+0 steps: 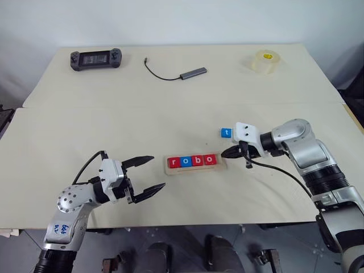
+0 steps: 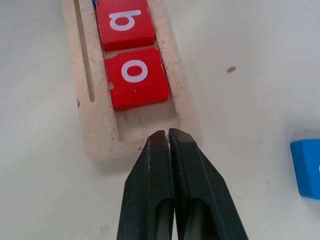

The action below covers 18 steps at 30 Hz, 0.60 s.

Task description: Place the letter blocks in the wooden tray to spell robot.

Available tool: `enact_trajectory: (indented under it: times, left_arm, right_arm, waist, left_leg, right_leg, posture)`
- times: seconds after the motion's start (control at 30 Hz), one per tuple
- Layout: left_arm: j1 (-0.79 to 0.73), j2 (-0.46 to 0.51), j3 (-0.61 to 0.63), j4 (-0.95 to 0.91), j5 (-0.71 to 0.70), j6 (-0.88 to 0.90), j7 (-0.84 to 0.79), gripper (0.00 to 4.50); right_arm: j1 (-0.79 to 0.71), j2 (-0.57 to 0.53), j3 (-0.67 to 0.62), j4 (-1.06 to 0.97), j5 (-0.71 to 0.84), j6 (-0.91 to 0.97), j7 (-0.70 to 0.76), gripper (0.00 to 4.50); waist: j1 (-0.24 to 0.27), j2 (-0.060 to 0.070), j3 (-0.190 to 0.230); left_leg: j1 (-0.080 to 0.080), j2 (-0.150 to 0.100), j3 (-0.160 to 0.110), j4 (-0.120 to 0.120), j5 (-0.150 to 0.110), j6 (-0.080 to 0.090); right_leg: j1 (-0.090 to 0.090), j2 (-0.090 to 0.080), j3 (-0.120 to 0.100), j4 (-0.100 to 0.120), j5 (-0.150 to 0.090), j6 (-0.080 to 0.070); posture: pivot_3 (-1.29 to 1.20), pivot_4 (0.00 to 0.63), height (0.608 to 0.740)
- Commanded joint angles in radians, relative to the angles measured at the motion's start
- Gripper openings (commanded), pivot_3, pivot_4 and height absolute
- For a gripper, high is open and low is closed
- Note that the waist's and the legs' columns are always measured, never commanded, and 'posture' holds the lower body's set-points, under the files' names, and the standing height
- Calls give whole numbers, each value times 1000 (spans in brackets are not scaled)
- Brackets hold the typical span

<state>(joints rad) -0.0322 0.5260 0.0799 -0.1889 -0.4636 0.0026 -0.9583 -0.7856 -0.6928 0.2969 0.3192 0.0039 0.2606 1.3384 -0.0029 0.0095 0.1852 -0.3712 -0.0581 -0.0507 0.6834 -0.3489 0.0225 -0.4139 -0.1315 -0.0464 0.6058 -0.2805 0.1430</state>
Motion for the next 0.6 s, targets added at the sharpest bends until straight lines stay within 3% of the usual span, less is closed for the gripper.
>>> enact_trajectory:
  times: [0.03, 0.6]
  left_arm:
    - [7, 14, 24, -43, -5, -11, 5, 4500]
    - [7, 16, 33, -45, -2, -12, 11, 4500]
  right_arm:
    - [11, 3, 7, -30, -7, -18, -3, 44]
    - [59, 27, 37, -201, 23, 91, 18, 44]
  waist:
    - [0, 0, 0]
    - [2, 0, 0]
  left_leg:
    - [0, 0, 0, 0, 0, 0]
    - [0, 0, 0, 0, 0, 0]
  right_leg:
    - [0, 0, 0, 0, 0, 0]
    - [0, 0, 0, 0, 0, 0]
  posture:
    - [0, 150, 740]
    - [0, 150, 740]
